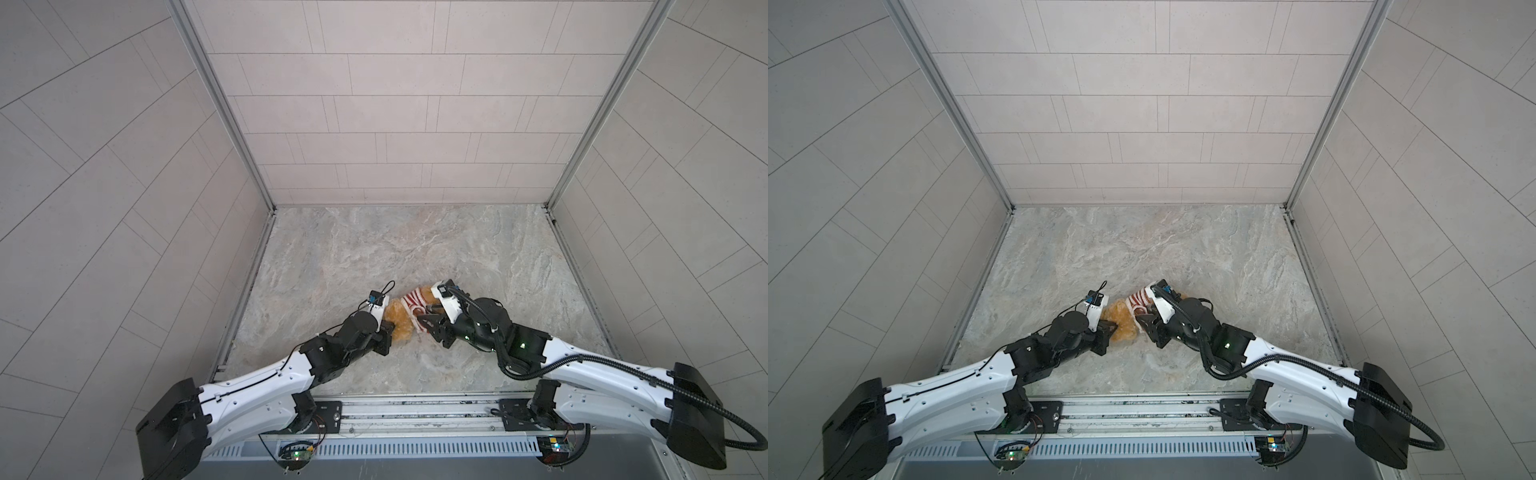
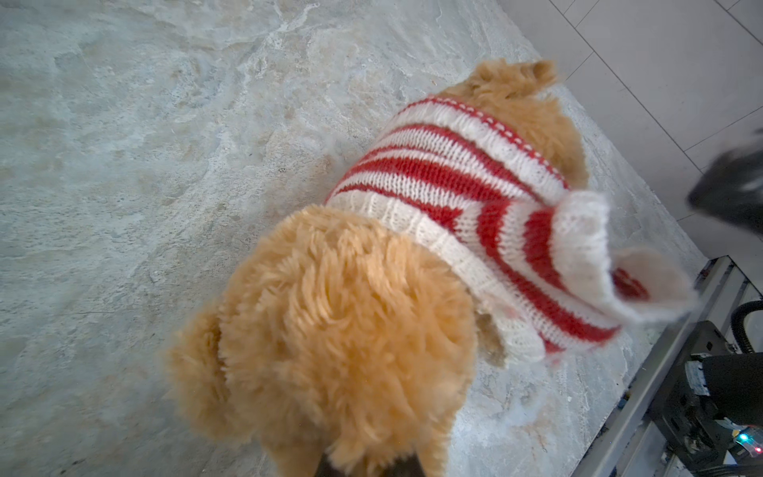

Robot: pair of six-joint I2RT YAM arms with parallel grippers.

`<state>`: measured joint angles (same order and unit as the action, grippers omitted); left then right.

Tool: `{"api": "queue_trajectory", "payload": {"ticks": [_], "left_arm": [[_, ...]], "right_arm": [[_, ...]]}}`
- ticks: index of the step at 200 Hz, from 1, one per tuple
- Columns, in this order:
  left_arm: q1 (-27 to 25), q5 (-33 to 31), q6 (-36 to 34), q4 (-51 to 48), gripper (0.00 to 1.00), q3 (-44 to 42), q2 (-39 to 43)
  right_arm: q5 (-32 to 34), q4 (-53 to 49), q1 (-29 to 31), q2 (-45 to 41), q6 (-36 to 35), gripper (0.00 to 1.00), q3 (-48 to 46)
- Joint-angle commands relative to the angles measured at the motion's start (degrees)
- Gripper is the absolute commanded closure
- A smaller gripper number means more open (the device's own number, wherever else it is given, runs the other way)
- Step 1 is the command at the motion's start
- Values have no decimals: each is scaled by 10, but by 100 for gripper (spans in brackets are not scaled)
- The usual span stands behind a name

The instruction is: Dress the teddy bear

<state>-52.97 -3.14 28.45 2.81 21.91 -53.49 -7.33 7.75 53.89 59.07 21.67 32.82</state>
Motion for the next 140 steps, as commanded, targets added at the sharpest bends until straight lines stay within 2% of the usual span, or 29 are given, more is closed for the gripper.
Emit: {"api": "queue_trajectory", "payload": {"ticks": [1,71,120,140], "left_arm": [[-4,-7,-6,20,100,-6,14],[-4,-3,4,13,100,3,28],[-3,2,12,-2,100,22,46],[-3,-4,8,-18,100,34,46]], "right_arm": [[-9,-35,5,21,-6,60,18],[22,-77,22,36,-26,73,44],[32,-99,28,25,-47,100,47],[18,-103,42,8,-74,100,44]]}}
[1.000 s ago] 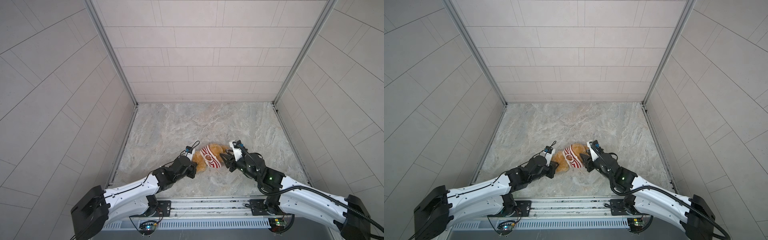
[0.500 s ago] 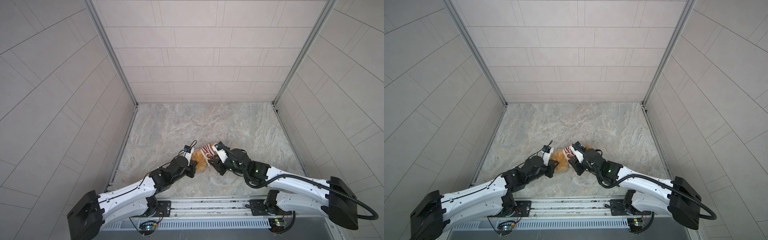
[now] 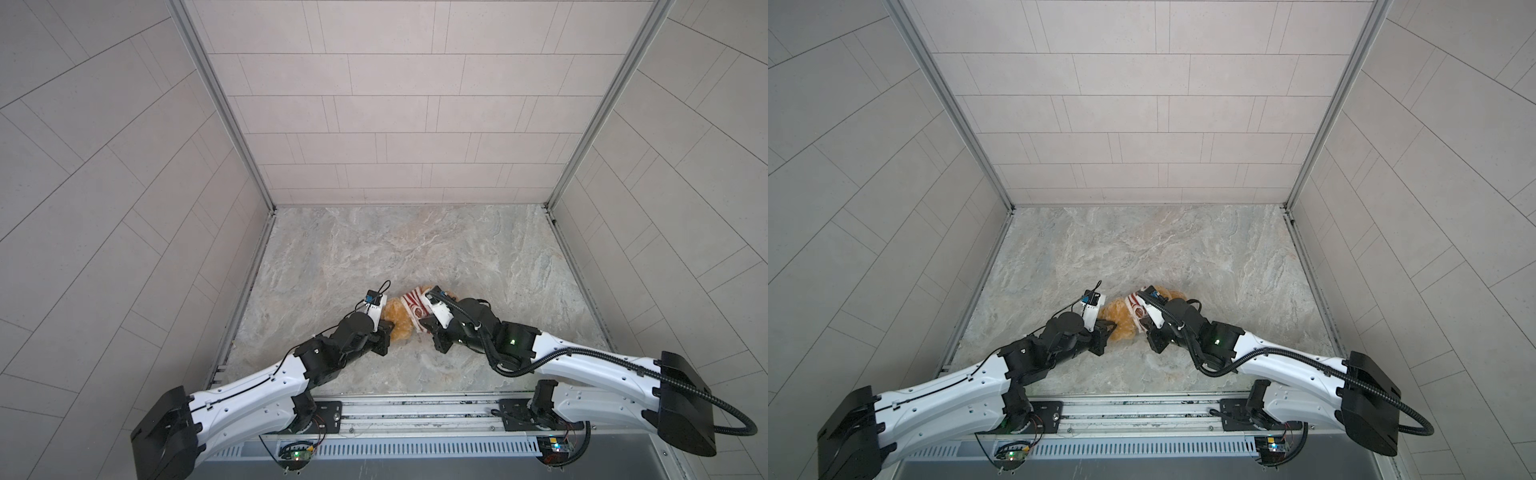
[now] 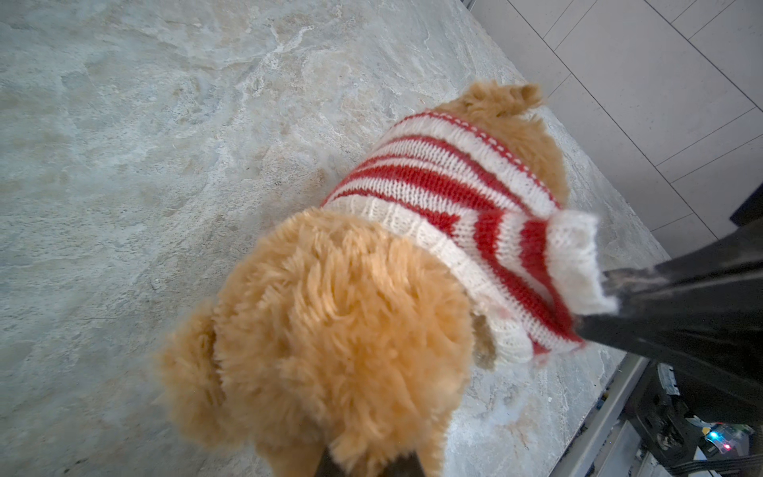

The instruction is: Dress the teddy bear

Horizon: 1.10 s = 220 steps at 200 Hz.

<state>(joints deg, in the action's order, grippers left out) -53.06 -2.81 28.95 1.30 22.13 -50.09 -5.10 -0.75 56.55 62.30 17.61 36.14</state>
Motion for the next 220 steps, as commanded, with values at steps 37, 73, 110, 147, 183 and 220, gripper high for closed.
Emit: {"api": "queue_trajectory", "payload": {"ticks": [37,73,110,147,183,220], "left_arm": [[6,-32,-2,-14,100,43,-7],[53,-11,29,-1,100,44,-22],[68,4,47,0,100,55,-31],[68,28,75,23,100,54,-40],[71,32,86,15,100,57,-26],[89,42,101,9,100,54,-3]], "right_arm": [[-73,0,37,-66,-46,100,-3],[-101,7,57,-75,-26,100,-33],[-102,21,100,-32,-14,100,-42],[-76,53,122,41,7,100,-36],[-47,52,128,62,15,100,-41],[-57,19,137,41,10,100,-54]]}}
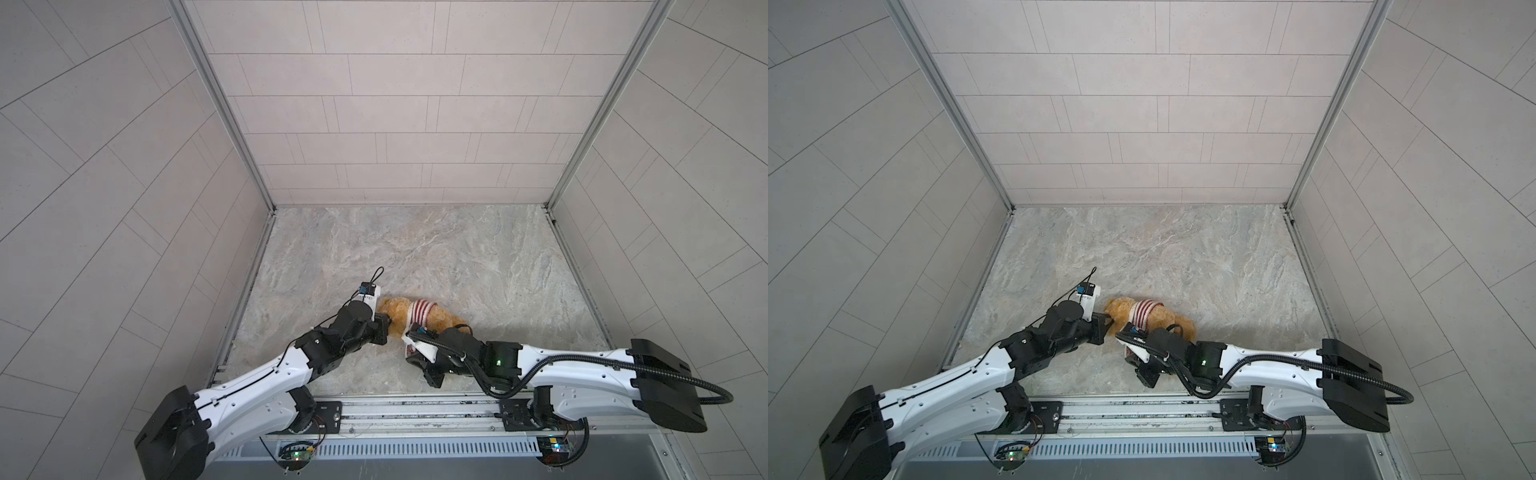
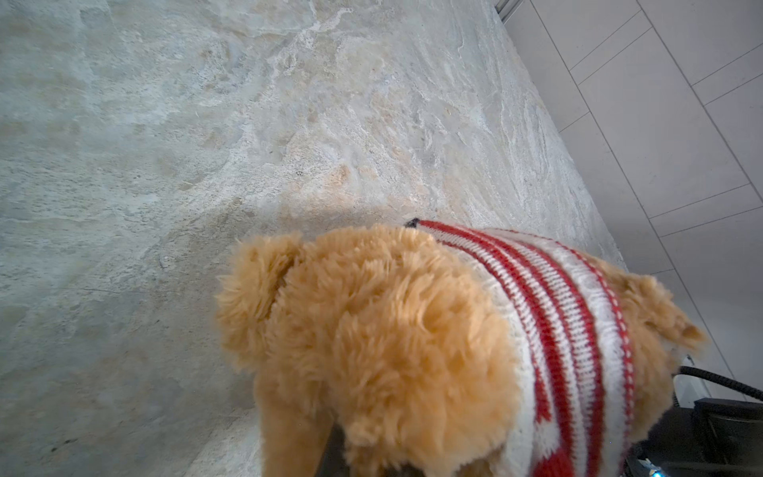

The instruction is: Dress the teddy bear

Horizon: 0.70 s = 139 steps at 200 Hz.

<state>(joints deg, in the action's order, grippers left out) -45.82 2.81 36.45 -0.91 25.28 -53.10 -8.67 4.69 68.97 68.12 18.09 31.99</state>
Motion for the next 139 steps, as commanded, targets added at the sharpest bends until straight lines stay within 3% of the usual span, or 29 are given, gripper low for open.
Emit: {"api": "queue_trajectory", "payload": {"ticks": [1,39,62,107,139], "left_arm": [[16,-15,26,31,100,22,28],[21,-29,25,43,100,-1,45],[21,-27,32,69,100,-15,47],[22,8,29,101,100,-19,48],[21,21,3,87,100,-19,60]], "right_arm": [[-22,-35,12,-19,5,100,-14],[-33,-18,12,-87,-1,100,-49],[10,-5,1,-99,0,100,-71],[90,-40,-3,-53,-11,100,-24],[162,-87,-4,-121,-21,95,-18]]}}
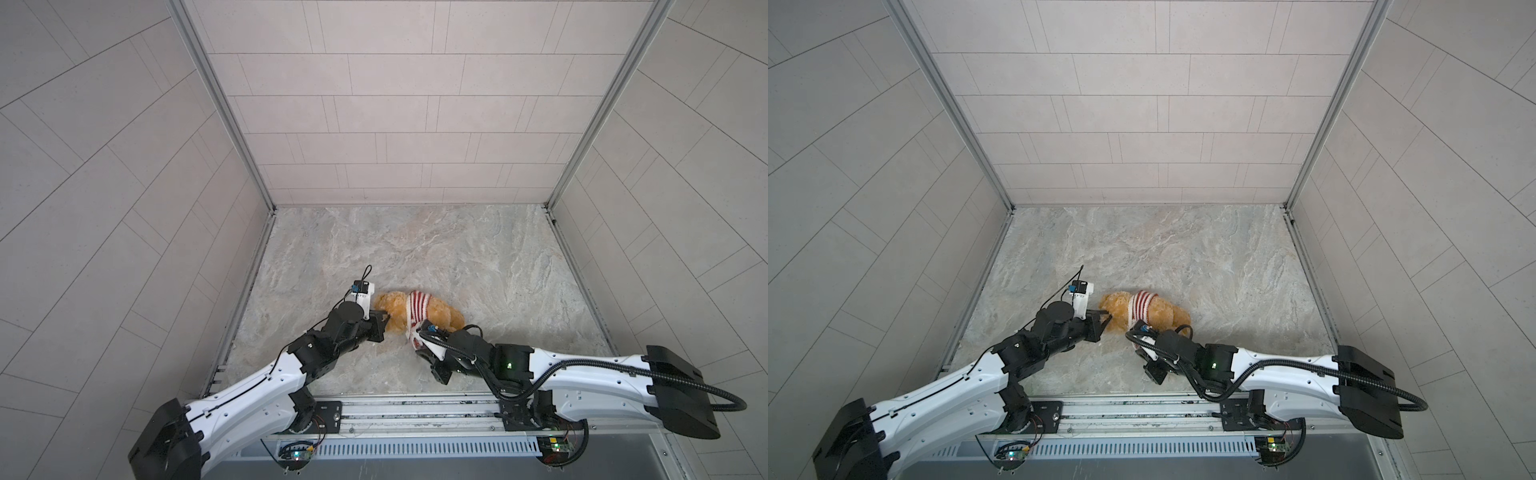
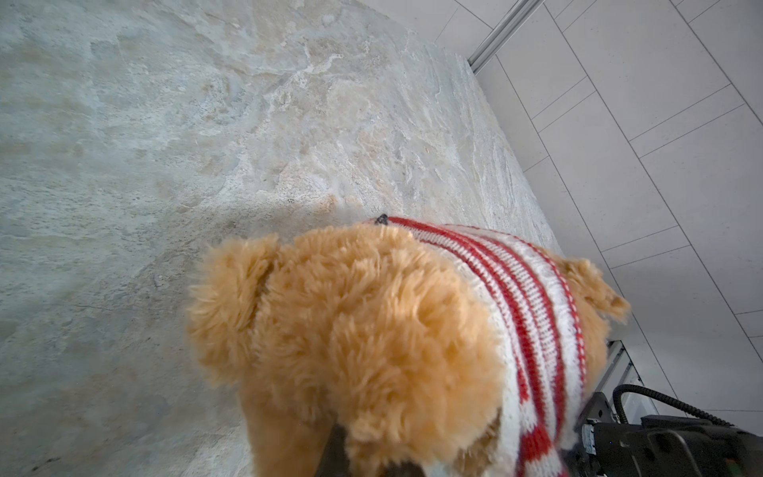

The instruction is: Dress the teddy bear

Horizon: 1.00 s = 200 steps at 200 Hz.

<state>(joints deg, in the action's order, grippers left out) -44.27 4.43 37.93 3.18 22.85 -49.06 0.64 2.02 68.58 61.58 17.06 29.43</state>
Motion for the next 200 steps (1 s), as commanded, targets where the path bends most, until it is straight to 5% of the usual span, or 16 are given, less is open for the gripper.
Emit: {"api": "queue_trajectory", "payload": {"ticks": [1,65,108,200], "left_arm": [[6,5,-13,45,100,5,19],[5,23,-79,51,100,-4,5],[-8,24,-108,67,100,-15,10],[-46,1,-122,74,100,-5,-17]], "right_arm": [[71,-62,0,-60,-11,95,7],[119,-155,-55,-242,14,62,-16],[-20,-90,-193,-184,54,65,2],[-94,3,-199,-23,67,66,52]]}}
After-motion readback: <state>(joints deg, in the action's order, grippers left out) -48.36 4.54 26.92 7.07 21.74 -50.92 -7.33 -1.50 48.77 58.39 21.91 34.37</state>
